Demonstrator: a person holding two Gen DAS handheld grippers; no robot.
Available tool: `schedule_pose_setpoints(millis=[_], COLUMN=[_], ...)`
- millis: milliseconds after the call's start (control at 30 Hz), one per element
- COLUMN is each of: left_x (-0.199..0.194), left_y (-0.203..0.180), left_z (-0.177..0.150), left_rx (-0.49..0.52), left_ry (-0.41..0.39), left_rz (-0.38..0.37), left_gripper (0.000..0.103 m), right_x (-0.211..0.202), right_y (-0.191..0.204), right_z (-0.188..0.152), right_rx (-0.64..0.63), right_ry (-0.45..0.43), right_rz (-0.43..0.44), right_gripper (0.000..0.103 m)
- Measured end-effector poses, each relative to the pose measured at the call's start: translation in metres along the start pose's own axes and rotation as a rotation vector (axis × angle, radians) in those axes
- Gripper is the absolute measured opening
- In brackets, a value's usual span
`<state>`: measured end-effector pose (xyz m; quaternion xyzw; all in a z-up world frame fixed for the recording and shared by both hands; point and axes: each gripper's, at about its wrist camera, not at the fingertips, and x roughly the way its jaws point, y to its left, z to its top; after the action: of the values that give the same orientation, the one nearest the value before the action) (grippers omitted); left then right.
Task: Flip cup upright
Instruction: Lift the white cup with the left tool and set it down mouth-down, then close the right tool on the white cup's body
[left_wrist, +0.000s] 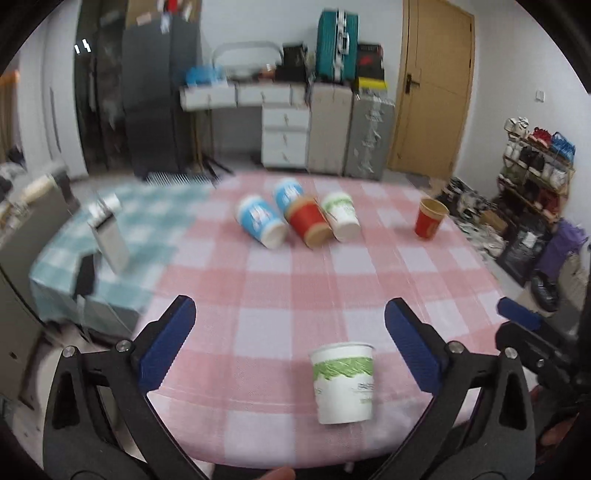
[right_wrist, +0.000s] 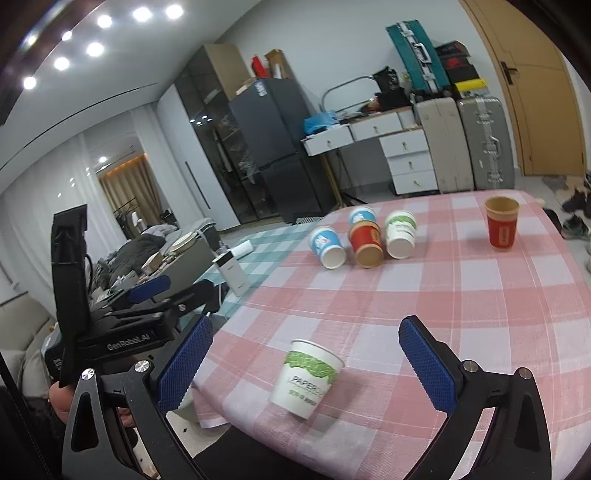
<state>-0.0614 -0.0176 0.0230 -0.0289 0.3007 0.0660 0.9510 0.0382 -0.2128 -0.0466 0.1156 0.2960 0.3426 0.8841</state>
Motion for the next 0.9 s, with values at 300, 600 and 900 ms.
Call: schedule_pose_setpoints(millis=[300,600,900], left_x=[-0.032,-0.041,-0.042], left_y=[0.02,0.026,0.035], left_z=[-0.018,-0.041,-0.051], left_rx=[-0.093,-0.122,-0.155], left_ry=[0.002,0.006,0.032], left_rz=[-0.017,0.003,0.001], left_gripper=[0.102,0.102,0.102], right_x=[-0.019,-0.016,0.009], right_y=[0.031,0.044,0.036], right_z=[-0.013,-0.012,-0.007], right_rx=[-0.073,-0.092,-0.061], right_ry=[-0.031,-0.008,0.082], right_rz=[-0.001,-0.017,-0.023], right_gripper=[0.103,0.103,0.103])
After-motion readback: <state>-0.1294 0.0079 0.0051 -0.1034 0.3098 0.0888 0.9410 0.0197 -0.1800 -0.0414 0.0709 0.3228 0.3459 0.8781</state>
